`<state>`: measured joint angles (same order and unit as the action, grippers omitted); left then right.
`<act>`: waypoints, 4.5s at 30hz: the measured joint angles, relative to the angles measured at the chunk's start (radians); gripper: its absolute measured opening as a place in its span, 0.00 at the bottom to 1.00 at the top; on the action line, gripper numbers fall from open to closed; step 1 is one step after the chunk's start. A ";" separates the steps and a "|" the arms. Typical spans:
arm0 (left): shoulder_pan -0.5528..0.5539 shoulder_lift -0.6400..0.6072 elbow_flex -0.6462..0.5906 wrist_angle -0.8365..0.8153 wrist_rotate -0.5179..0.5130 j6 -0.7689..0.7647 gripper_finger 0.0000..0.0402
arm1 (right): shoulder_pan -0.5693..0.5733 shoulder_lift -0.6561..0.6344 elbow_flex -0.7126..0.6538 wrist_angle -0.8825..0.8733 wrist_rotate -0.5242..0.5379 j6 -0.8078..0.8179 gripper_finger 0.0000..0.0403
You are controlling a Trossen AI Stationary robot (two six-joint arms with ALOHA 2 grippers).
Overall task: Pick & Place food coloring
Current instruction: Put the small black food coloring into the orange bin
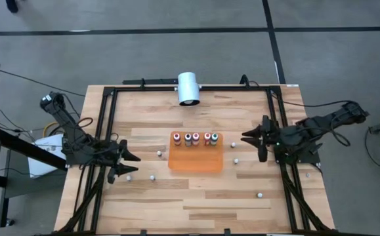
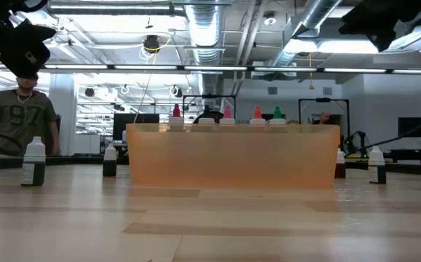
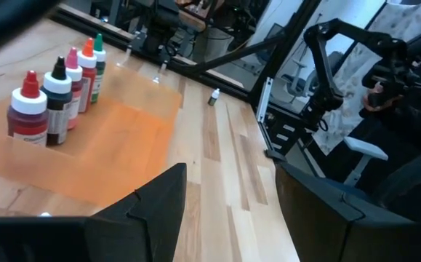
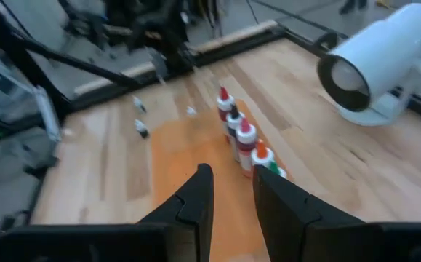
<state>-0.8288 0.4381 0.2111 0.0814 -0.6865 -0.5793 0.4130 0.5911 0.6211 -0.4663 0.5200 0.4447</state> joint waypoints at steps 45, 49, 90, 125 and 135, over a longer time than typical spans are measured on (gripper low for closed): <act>0.419 -0.257 0.000 -0.072 0.509 0.310 0.51 | 0.143 -0.589 -0.481 0.360 -0.026 -0.155 0.22; 0.419 -0.257 0.000 -0.073 0.491 0.326 0.51 | 0.143 -0.589 -0.514 0.414 -0.026 -0.158 0.22; 0.419 -0.255 -0.198 0.083 0.242 -0.106 0.51 | 0.143 -0.589 -0.606 0.520 -0.026 -0.157 0.22; 0.469 0.323 0.255 -0.493 0.374 -0.434 0.51 | 0.143 -0.589 -0.606 0.520 -0.024 -0.168 0.22; 0.617 0.578 0.399 -0.500 0.517 -0.372 0.51 | 0.143 -0.589 -0.606 0.520 -0.024 -0.168 0.22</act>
<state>-0.2115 1.0165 0.6098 -0.4182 -0.1700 -0.9514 0.5556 0.0025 0.0147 0.0532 0.4957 0.2771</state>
